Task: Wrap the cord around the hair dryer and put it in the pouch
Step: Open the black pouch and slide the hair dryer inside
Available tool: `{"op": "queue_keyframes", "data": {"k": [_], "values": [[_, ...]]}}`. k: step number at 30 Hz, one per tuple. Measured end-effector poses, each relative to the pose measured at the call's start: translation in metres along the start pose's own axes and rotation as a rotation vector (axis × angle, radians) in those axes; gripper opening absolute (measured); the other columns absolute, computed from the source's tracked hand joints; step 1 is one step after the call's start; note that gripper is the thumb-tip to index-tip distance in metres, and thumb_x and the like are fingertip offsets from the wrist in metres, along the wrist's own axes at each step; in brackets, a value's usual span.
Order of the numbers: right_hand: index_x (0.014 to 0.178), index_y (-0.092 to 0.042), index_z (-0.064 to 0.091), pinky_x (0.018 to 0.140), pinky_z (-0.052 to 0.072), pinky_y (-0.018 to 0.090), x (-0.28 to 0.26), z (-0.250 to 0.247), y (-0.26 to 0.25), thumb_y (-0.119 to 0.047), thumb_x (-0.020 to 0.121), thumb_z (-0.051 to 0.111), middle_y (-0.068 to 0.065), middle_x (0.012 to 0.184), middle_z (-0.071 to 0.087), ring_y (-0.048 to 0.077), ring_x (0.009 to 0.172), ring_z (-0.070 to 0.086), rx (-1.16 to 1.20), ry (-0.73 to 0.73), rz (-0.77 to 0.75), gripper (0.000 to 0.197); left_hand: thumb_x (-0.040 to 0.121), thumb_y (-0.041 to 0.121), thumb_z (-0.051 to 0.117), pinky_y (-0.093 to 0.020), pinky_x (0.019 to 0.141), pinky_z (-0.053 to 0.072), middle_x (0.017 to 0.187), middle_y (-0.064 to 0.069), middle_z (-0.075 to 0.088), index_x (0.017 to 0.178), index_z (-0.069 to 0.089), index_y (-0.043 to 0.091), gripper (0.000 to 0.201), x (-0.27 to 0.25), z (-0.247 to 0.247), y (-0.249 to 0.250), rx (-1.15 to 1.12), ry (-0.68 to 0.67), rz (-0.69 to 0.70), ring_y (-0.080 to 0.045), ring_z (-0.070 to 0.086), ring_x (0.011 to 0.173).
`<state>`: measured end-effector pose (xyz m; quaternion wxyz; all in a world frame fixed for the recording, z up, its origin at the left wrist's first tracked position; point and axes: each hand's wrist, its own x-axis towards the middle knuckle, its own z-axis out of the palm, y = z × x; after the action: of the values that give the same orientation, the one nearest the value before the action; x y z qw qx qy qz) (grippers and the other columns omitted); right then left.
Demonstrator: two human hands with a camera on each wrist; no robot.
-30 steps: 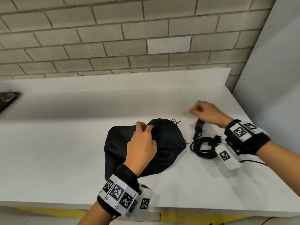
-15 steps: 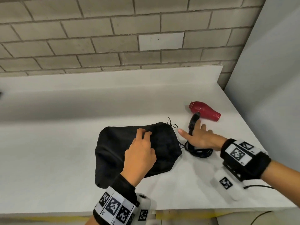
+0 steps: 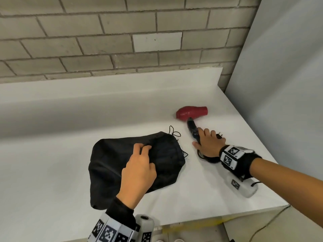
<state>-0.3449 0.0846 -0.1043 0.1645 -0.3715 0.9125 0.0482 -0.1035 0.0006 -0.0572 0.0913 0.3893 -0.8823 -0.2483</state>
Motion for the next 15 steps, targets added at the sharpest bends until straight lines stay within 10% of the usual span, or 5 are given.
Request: {"op": "queue_keyframes", "data": {"k": [6,11,15], "values": [[0.149,-0.033,0.009,0.103,0.028,0.053,-0.013,-0.005,0.068,-0.06,0.092,0.028,-0.001,0.138,0.037,0.024,0.126,0.031,-0.223,0.079,-0.235,0.066,0.09,0.014,0.047,-0.035,0.07,0.053,0.137,0.004,0.034,0.135,0.04,0.017,0.047,0.0,-0.005,-0.005,-0.004,-0.005,0.001,-0.021,0.058,0.09],[0.145,-0.044,0.001,0.103,0.022,0.061,-0.036,0.009,0.06,-0.092,0.06,0.033,0.002,0.151,0.019,0.036,0.133,0.025,0.062,0.183,-0.018,0.103,0.089,0.014,0.049,-0.037,0.072,0.054,0.136,0.003,0.034,0.135,0.04,0.018,0.047,0.001,-0.006,-0.011,-0.002,-0.01,-0.023,-0.021,0.058,0.086],[0.137,-0.049,0.02,0.095,0.027,0.063,-0.016,0.016,0.041,-0.092,0.065,0.022,-0.001,0.146,0.027,0.032,0.127,0.035,0.022,0.196,0.005,0.084,0.09,0.014,0.048,-0.031,0.073,0.052,0.137,0.003,0.034,0.136,0.04,0.018,0.046,0.002,-0.006,-0.011,-0.015,-0.025,-0.043,-0.019,0.058,0.087]]}}
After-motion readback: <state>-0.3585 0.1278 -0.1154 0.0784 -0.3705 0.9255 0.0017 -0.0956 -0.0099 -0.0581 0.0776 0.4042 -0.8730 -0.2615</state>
